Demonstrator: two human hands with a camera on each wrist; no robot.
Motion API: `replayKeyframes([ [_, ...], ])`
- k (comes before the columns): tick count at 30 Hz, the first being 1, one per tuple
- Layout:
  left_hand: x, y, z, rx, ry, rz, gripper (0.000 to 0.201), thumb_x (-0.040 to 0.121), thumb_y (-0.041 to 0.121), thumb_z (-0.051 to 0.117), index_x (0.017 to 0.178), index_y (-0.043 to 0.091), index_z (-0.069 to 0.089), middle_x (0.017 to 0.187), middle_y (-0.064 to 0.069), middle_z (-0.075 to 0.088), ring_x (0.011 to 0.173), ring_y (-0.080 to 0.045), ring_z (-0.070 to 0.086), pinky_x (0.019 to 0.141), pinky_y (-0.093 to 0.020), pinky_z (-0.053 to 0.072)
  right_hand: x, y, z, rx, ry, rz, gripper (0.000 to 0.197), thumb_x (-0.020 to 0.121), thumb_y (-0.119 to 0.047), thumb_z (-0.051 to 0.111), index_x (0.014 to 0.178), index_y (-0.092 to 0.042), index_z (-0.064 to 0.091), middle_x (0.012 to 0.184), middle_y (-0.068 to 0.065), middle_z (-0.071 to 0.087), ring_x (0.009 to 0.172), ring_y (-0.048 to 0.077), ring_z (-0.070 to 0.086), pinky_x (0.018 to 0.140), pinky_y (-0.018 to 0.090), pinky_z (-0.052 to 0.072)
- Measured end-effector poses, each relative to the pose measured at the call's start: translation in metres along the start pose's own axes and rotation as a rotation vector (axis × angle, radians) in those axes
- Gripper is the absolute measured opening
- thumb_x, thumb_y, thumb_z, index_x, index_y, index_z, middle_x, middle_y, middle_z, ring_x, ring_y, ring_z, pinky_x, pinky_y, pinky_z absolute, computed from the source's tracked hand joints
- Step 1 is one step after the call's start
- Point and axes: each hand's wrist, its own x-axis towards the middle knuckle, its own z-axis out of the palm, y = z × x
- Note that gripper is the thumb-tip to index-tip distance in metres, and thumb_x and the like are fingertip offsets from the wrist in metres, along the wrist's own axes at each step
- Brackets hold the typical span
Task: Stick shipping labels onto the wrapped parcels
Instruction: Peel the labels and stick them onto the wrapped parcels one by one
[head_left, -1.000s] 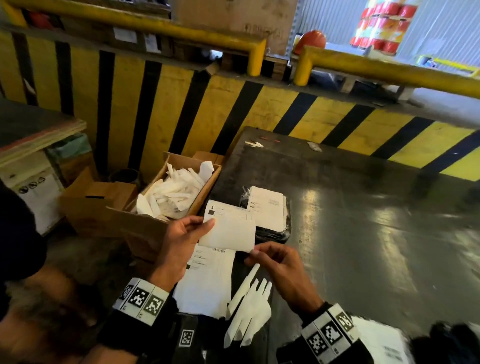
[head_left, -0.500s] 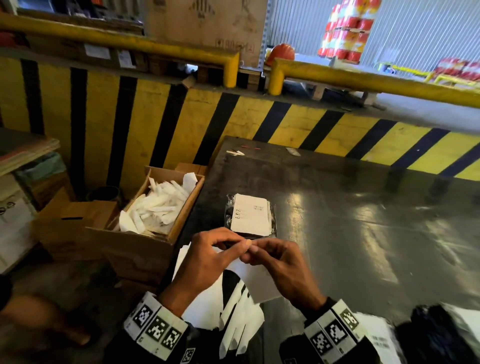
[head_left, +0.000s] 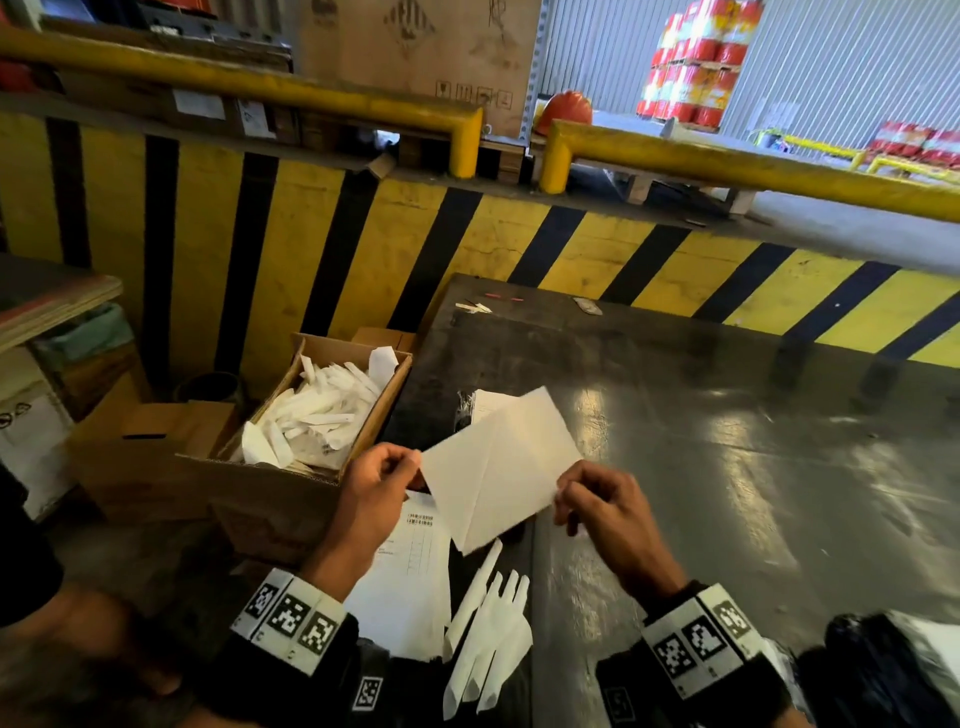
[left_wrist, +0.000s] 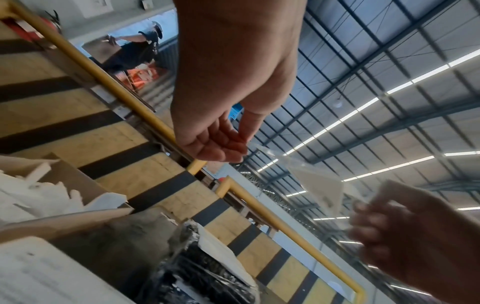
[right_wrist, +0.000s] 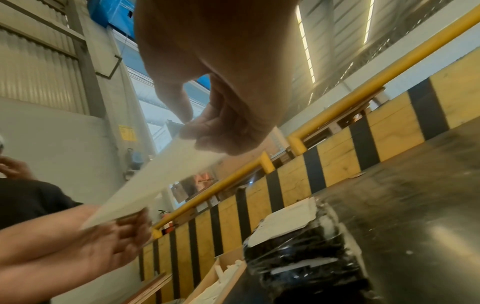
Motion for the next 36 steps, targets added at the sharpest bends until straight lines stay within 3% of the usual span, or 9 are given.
replayKeyframes([
  [3, 0.015, -0.011, -0.011, 0.048, 0.048, -0.054, 0.012, 0.093, 0.02, 0.054, 0.087, 0.011, 0.06, 0.087, -0.012, 0.066, 0.081, -0.024, 0.061, 0.073, -0.036, 0.05, 0.001, 0.002, -0.027, -0.009, 0.075, -0.022, 0.022, 0.079, -0.014, 0.051, 0.067, 0.003, 0.058, 0.053, 0.001, 0.058, 0.052, 0.014, 0.053, 0.053, 0.024, 0.045],
  [6, 0.029, -0.025, -0.023, 0.084, 0.089, -0.105, 0.014, 0.094, 0.019, 0.053, 0.094, 0.007, 0.06, 0.092, -0.014, 0.066, 0.081, -0.023, 0.06, 0.067, -0.031, 0.049, 0.004, 0.001, -0.053, 0.015, 0.175, -0.065, 0.023, 0.088, 0.004, 0.047, 0.068, 0.012, 0.054, 0.05, 0.004, 0.055, 0.051, 0.016, 0.05, 0.052, 0.025, 0.044],
  [9, 0.036, -0.035, -0.03, 0.064, 0.161, -0.147, 0.014, 0.095, 0.015, 0.051, 0.101, 0.003, 0.056, 0.091, -0.013, 0.061, 0.077, -0.018, 0.055, 0.063, -0.028, 0.045, 0.006, -0.004, -0.071, 0.092, 0.287, -0.096, 0.025, 0.087, 0.008, 0.042, 0.066, 0.006, 0.055, 0.051, 0.006, 0.053, 0.052, 0.019, 0.049, 0.052, 0.025, 0.045],
  [14, 0.043, -0.037, -0.024, 0.01, 0.261, -0.134, 0.005, 0.094, 0.012, 0.051, 0.091, 0.008, 0.053, 0.1, -0.023, 0.063, 0.095, -0.037, 0.061, 0.081, -0.044, 0.05, 0.008, -0.006, -0.075, 0.275, 0.393, -0.118, 0.034, 0.089, 0.006, 0.037, 0.064, -0.008, 0.054, 0.049, 0.0, 0.053, 0.048, 0.018, 0.048, 0.048, 0.023, 0.045],
  [21, 0.033, -0.023, -0.011, -0.033, 0.271, -0.034, 0.009, 0.095, 0.013, 0.05, 0.099, 0.005, 0.054, 0.098, -0.015, 0.063, 0.082, -0.018, 0.06, 0.064, -0.022, 0.046, 0.013, 0.006, -0.053, 0.299, 0.365, -0.065, 0.031, 0.092, 0.002, 0.033, 0.068, -0.006, 0.051, 0.062, 0.009, 0.053, 0.056, 0.018, 0.048, 0.051, 0.024, 0.043],
  [26, 0.012, -0.011, 0.009, -0.064, 0.12, 0.072, 0.008, 0.094, 0.016, 0.053, 0.09, 0.01, 0.057, 0.086, -0.009, 0.067, 0.08, -0.018, 0.063, 0.071, -0.025, 0.05, 0.01, 0.036, -0.015, -0.092, -0.082, 0.224, 0.025, 0.097, -0.007, 0.04, 0.079, -0.005, 0.057, 0.069, 0.008, 0.059, 0.062, 0.017, 0.055, 0.059, 0.028, 0.046],
  [29, 0.002, -0.005, 0.018, -0.066, 0.054, 0.101, 0.009, 0.093, 0.019, 0.054, 0.088, 0.011, 0.057, 0.083, -0.009, 0.066, 0.077, -0.013, 0.061, 0.07, -0.023, 0.049, 0.007, 0.056, 0.01, -0.251, -0.342, 0.375, 0.02, 0.096, -0.008, 0.044, 0.09, 0.003, 0.06, 0.068, 0.004, 0.059, 0.057, 0.01, 0.055, 0.052, 0.016, 0.047],
  [33, -0.008, -0.001, 0.022, -0.064, 0.015, 0.118, 0.009, 0.094, 0.018, 0.054, 0.092, 0.01, 0.058, 0.082, -0.002, 0.068, 0.071, 0.003, 0.064, 0.063, -0.01, 0.049, 0.006, 0.082, 0.03, -0.365, -0.571, 0.486, 0.02, 0.094, -0.006, 0.045, 0.079, -0.008, 0.058, 0.067, 0.002, 0.059, 0.054, 0.006, 0.055, 0.051, 0.016, 0.046],
  [36, -0.01, 0.001, 0.021, -0.077, -0.001, 0.12, 0.012, 0.093, 0.017, 0.054, 0.094, 0.006, 0.058, 0.083, -0.004, 0.069, 0.07, 0.001, 0.065, 0.063, -0.01, 0.05, 0.007, 0.095, 0.034, -0.456, -0.647, 0.493, 0.013, 0.092, -0.007, 0.05, 0.089, -0.004, 0.062, 0.065, 0.001, 0.06, 0.045, -0.002, 0.056, 0.048, 0.014, 0.046],
])
